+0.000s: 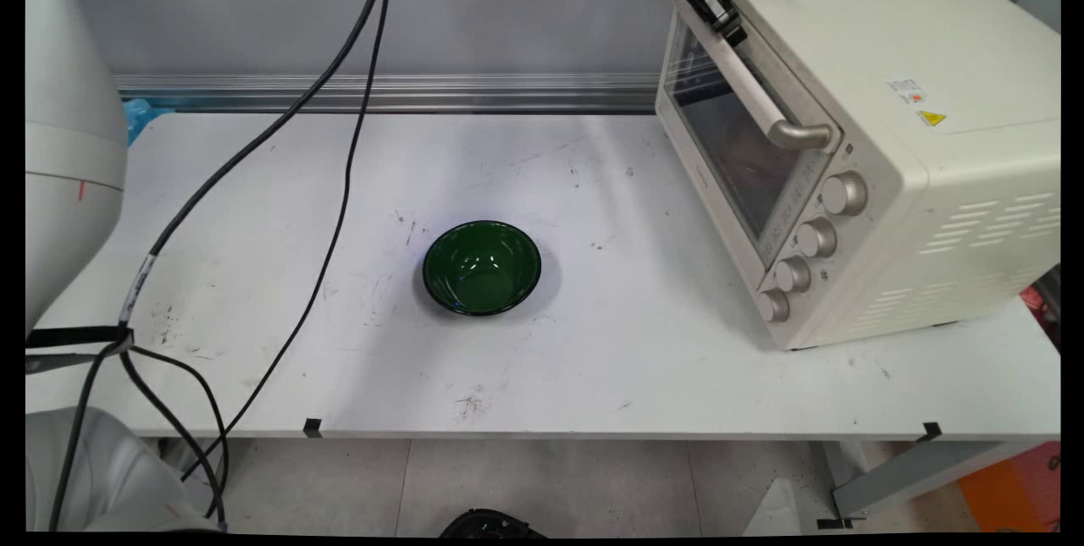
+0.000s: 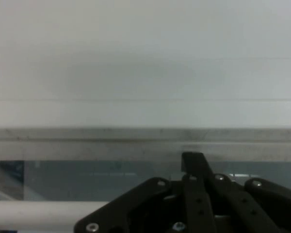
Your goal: Open the oven
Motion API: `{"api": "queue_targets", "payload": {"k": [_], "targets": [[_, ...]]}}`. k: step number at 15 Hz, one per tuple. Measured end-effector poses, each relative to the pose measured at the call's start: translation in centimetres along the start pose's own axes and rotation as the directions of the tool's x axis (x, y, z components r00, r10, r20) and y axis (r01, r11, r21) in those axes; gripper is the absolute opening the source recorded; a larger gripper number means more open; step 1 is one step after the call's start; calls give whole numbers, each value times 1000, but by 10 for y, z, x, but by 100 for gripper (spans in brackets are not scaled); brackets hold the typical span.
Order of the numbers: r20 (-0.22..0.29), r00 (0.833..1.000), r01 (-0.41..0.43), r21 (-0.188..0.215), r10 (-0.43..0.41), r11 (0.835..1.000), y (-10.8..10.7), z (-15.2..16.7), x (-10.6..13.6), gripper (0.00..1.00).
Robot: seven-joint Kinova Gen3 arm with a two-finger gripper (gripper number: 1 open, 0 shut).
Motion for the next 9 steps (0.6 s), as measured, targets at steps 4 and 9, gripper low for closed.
{"api": "queue_targets", "payload": {"k": [4,9], "targets": [[21,1000,-8,1,8,1000,-3,-5,-9,0],[54,998,-17,2,17,1000,-6,-15,-23,0]]}}
